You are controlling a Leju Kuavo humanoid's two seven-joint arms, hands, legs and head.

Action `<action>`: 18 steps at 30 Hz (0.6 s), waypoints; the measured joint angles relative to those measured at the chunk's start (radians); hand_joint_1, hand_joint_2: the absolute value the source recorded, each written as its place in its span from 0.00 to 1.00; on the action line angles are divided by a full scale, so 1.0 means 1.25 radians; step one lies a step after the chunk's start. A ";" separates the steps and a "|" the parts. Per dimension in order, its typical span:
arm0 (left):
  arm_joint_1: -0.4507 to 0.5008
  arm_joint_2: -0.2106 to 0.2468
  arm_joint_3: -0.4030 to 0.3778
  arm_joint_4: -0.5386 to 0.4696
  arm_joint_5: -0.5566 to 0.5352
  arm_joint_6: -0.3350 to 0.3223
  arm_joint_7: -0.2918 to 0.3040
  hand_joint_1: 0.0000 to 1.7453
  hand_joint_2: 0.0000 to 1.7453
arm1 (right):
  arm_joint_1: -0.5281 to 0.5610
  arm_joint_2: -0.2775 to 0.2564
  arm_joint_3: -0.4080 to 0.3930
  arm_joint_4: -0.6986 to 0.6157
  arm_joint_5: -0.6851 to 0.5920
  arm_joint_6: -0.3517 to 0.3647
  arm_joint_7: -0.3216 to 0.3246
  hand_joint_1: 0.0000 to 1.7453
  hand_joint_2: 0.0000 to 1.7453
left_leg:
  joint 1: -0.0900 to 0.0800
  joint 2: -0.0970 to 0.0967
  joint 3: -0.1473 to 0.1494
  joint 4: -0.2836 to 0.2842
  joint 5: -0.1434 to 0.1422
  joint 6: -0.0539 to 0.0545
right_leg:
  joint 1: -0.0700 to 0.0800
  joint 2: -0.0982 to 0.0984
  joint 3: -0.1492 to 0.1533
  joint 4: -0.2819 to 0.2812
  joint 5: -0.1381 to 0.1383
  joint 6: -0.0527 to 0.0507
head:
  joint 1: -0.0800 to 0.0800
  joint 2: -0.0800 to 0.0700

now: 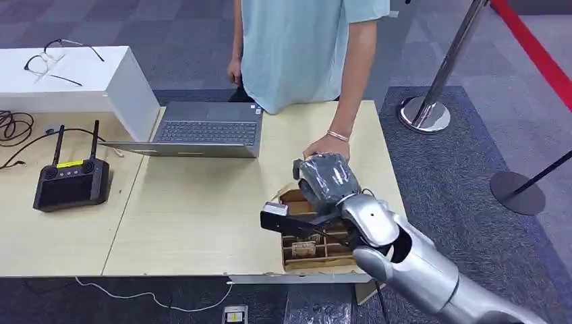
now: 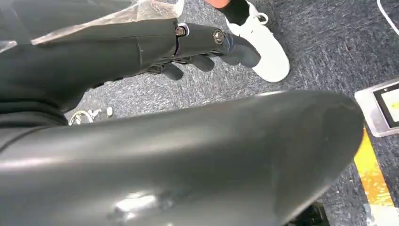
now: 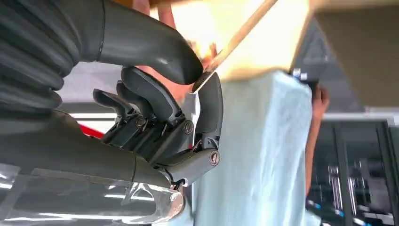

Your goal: Pass the card to the sensor for recognition and then transmit it.

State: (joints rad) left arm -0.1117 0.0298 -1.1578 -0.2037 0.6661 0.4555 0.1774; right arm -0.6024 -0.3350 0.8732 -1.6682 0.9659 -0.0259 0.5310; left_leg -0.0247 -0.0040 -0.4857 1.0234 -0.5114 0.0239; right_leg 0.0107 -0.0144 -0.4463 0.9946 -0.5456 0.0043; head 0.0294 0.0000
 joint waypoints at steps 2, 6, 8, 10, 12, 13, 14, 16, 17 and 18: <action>0.000 -0.001 0.000 0.000 0.000 0.001 -0.002 0.00 0.00 | -0.016 0.002 -0.001 0.000 0.002 -0.001 0.002 1.00 1.00 | 0.000 0.000 0.000 0.000 0.000 0.000 | 0.000 0.000 0.000 0.000 0.000 0.000 | 0.000 0.000; 0.000 -0.002 0.000 0.000 -0.005 0.001 -0.007 0.00 0.00 | -0.059 0.001 -0.008 0.003 0.006 -0.005 0.012 1.00 1.00 | 0.000 0.000 0.000 0.000 0.000 0.000 | 0.000 0.000 0.000 0.000 0.000 0.000 | 0.000 0.000; 0.000 -0.002 -0.001 0.000 -0.008 0.001 -0.008 0.00 0.00 | -0.077 0.001 -0.009 0.007 0.006 -0.005 0.015 1.00 1.00 | 0.000 0.000 0.000 0.000 0.000 0.000 | 0.000 0.000 0.000 0.000 0.000 0.000 | 0.000 0.000; 0.000 -0.002 -0.002 0.000 -0.010 0.001 -0.008 0.00 0.00 | -0.093 0.001 -0.011 0.013 0.002 -0.003 0.016 1.00 1.00 | 0.000 0.000 0.000 0.000 0.000 0.000 | 0.000 0.000 0.000 0.000 0.000 0.000 | 0.000 0.000; 0.000 -0.002 -0.002 0.000 -0.011 0.001 -0.009 0.00 0.00 | -0.113 0.000 -0.012 0.023 -0.004 -0.002 0.017 1.00 1.00 | 0.000 0.000 0.000 0.000 0.000 0.000 | 0.000 0.000 0.000 0.000 0.000 0.000 | 0.000 0.000; 0.000 -0.002 -0.002 0.000 -0.012 0.001 -0.009 0.00 0.00 | -0.122 0.000 -0.012 0.027 -0.004 -0.001 0.018 1.00 1.00 | 0.000 0.000 0.000 0.000 0.000 0.000 | 0.000 0.000 0.000 0.000 0.000 0.000 | 0.000 0.000; 0.000 -0.002 -0.002 0.000 -0.013 0.001 -0.009 0.00 0.00 | -0.129 -0.001 -0.013 0.031 -0.005 0.001 0.018 1.00 1.00 | 0.000 0.000 0.000 0.000 0.000 0.000 | 0.000 0.000 0.000 0.000 0.000 0.000 | 0.000 0.000; 0.000 -0.002 -0.002 0.000 -0.013 0.001 -0.011 0.00 0.00 | -0.146 -0.003 -0.013 0.041 -0.006 0.003 0.022 1.00 1.00 | 0.000 0.000 0.000 0.000 0.000 0.000 | 0.000 0.000 0.000 0.000 0.000 0.000 | 0.000 0.000; 0.000 -0.002 -0.002 0.000 -0.014 0.001 -0.013 0.00 0.00 | -0.154 -0.004 -0.013 0.048 -0.006 0.006 0.024 1.00 1.00 | 0.000 0.000 0.000 0.000 0.000 0.000 | 0.000 0.000 0.000 0.000 0.000 0.000 | 0.000 0.000; 0.000 -0.002 -0.002 0.000 -0.015 0.002 -0.014 0.00 0.00 | -0.160 -0.005 -0.013 0.050 -0.006 0.007 0.026 1.00 1.00 | 0.000 0.000 0.000 0.000 0.000 0.000 | 0.000 0.000 0.000 0.000 0.000 0.000 | 0.000 0.000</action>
State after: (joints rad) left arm -0.1118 0.0267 -1.1604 -0.2037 0.6477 0.4574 0.1602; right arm -0.8024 -0.3414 0.8568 -1.6052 0.9583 -0.0172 0.5631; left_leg -0.0247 -0.0038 -0.4861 1.0234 -0.5114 0.0239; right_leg 0.0107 -0.0143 -0.4467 0.9949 -0.5456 0.0043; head 0.0294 0.0000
